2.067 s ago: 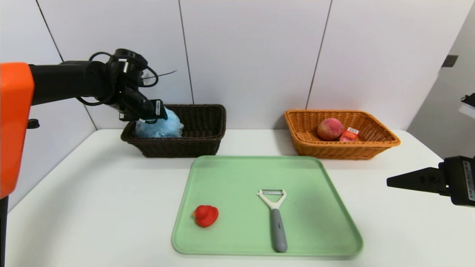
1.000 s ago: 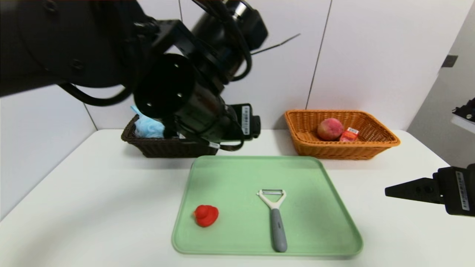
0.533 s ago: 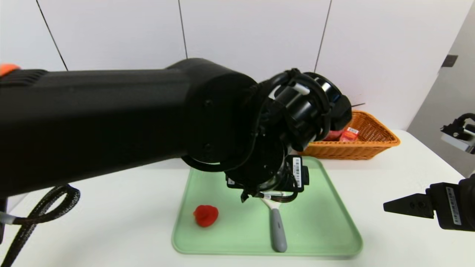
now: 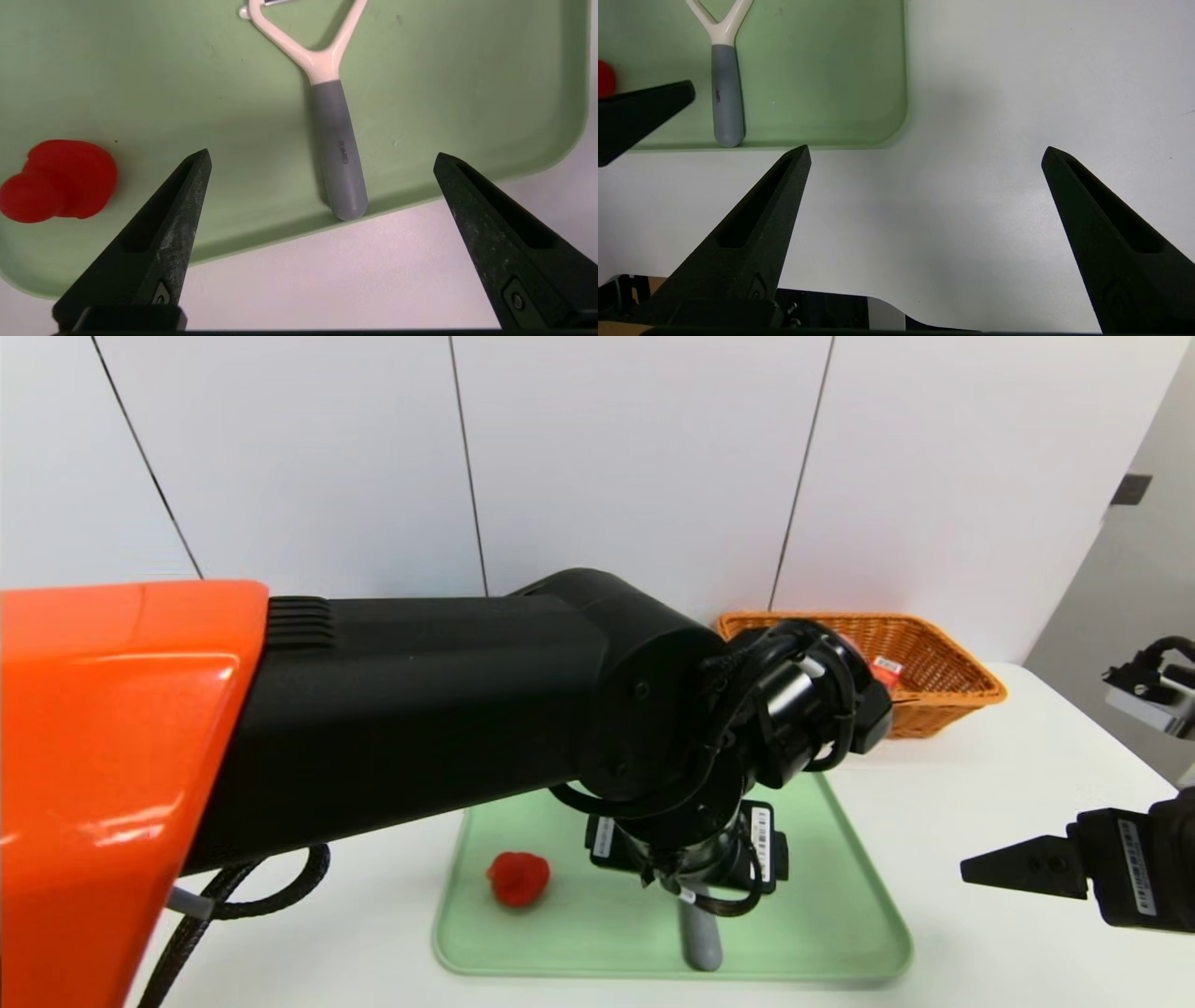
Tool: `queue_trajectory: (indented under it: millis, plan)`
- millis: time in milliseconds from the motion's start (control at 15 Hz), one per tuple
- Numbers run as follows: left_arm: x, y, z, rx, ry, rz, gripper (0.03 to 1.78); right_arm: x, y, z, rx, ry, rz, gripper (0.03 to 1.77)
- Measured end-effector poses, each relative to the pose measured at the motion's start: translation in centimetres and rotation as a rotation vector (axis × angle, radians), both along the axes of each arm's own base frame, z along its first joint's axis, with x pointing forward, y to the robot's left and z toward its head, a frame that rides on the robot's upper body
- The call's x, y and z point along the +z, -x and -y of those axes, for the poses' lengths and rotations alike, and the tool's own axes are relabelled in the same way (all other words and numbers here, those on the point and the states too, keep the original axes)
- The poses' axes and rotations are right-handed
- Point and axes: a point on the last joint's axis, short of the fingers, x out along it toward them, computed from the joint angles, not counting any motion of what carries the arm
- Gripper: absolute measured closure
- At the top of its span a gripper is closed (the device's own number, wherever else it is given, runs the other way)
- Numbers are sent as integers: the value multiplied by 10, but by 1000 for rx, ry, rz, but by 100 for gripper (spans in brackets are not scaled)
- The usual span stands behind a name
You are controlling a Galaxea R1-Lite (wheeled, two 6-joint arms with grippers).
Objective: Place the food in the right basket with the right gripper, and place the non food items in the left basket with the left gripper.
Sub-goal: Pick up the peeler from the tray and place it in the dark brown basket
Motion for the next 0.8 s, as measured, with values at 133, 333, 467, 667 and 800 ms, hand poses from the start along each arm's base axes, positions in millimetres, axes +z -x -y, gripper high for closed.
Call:
queue_trajectory:
  millis: [133,333,467,667,800]
  plan:
    - [-7,-1,3,-5,-13,-14,12,-4,0,0,-7,-5,-3,9]
    - [-17,-5,10,-8,-20,-17,12,-13,-1,0,-8,-24,38,9]
    - [-24,-8,14,-9,-26,-21,12,-17,0,0,-9,-33,54,9]
    - [-35,-11,20,-14,-32,-33,12,-18,2,1,-10,-31,53,9]
    - [-39,-11,22,-31,-25,-70,12,-19,1,1,-10,-31,53,9]
